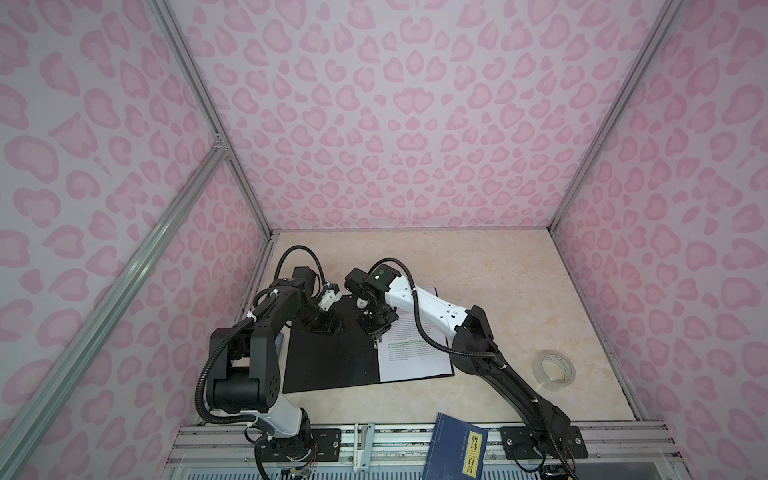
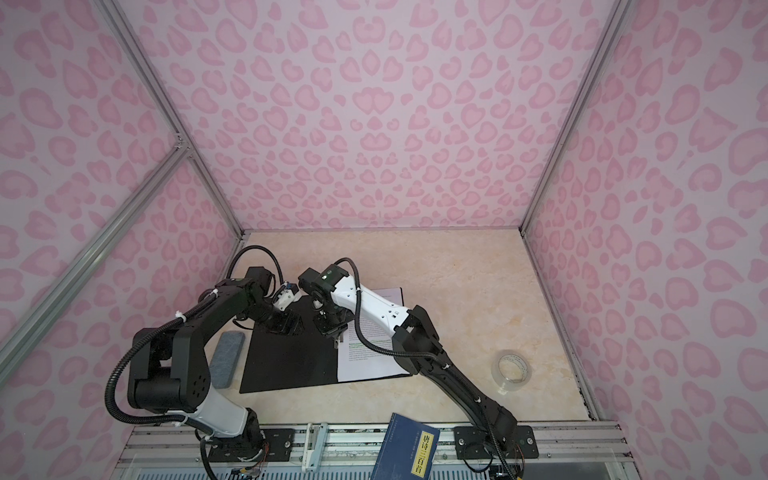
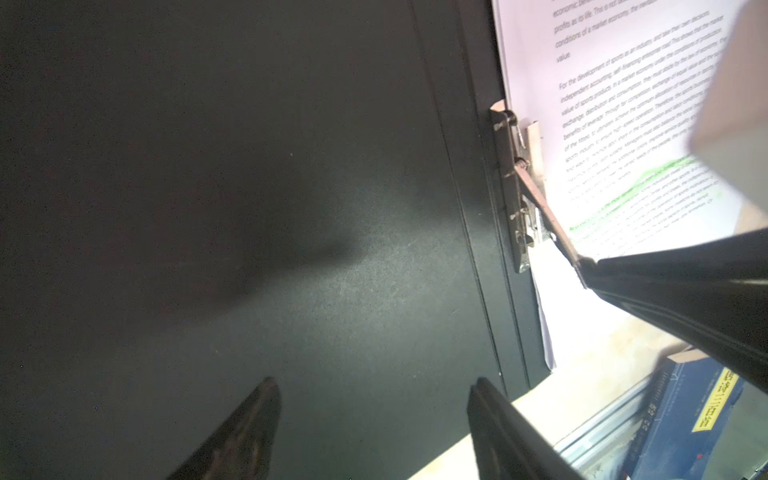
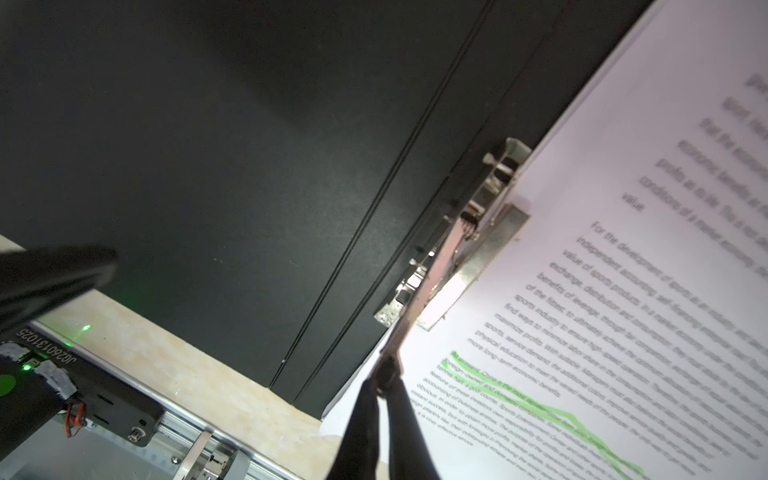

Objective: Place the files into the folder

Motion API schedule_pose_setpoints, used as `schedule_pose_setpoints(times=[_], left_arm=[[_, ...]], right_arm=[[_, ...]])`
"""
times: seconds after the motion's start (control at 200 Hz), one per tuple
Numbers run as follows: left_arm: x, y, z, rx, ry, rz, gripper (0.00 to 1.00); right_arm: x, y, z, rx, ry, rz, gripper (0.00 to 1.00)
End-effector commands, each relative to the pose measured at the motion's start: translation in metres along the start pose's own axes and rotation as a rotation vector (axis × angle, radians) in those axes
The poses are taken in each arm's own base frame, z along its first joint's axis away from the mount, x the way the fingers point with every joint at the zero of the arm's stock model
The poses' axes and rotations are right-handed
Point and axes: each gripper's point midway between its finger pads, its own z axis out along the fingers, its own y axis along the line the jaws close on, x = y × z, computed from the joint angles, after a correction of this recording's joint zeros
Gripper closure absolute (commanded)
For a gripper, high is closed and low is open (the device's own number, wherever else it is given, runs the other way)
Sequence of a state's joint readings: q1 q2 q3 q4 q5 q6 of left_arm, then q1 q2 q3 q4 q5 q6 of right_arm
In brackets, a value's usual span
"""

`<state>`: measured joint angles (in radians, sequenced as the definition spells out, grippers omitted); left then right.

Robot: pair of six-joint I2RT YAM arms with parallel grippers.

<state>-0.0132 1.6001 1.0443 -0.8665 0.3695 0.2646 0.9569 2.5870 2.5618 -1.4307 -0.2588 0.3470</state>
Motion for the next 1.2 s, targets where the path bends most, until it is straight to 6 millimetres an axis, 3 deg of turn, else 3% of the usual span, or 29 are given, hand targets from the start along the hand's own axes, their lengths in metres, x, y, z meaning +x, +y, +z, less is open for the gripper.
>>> schedule_pose_setpoints(times=[0.0,0.67,1.195], left_arm=[[0.0,-0.001,-0.001,0.003,-0.006,0.013,0.25],[0.004,-0.001,0.0,0.007,-0.01,0.01,0.25],[0.001,-0.002,-0.016,0.01,-0.053,-0.015,0.25]], right_arm=[[0.007,-0.011,0.01,0.056,0.04,-0.003,0.9],[0.01,-0.013,0.025,0.07,0.066,0.001,0.91],[0.011,-0.017,0.039,0.095,0.086,-0.003,0.92]])
